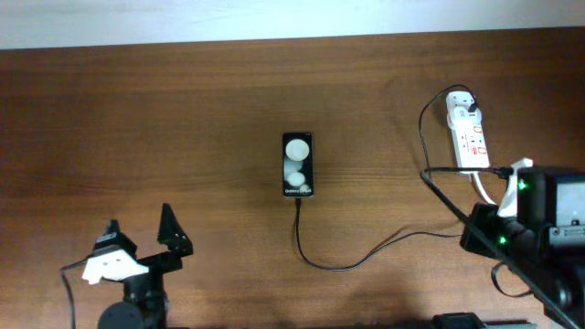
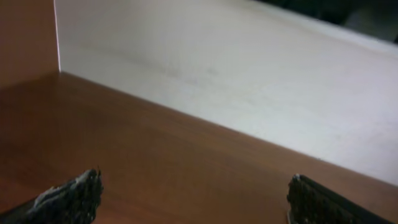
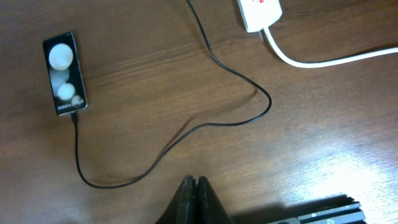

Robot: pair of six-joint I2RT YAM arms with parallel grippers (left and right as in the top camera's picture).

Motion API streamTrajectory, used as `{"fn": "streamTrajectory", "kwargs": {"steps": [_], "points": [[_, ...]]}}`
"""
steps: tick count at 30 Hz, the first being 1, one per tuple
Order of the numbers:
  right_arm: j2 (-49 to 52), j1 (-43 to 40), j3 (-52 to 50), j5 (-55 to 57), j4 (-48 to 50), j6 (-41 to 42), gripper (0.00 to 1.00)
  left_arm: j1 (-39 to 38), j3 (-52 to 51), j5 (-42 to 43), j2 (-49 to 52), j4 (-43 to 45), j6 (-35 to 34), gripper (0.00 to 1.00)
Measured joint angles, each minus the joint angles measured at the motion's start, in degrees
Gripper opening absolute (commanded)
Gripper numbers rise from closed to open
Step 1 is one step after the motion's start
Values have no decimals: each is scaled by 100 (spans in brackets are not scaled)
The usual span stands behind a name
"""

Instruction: Plug charger to phone and switch on socket

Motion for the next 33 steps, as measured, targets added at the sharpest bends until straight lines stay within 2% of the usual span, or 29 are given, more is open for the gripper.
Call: {"fn": "streamTrajectory", "kwargs": {"steps": [4,7,11,23,33], "points": [[-184,0,0,0,-52,0,4,0,-1080,2,4,1193,0,99],[-186,0,0,0,-72,0,4,2,-1464,2,7,1563,0,99],[-190,0,0,0,-96,2,4,0,-1749,2,7,1587,0,99],[-201,0,0,0,-144,-2,4,2,-1764,2,7,1574,0,99],[-938,0,0,0,-387,-2,4,83,-1764,2,7,1574,0,99]]}}
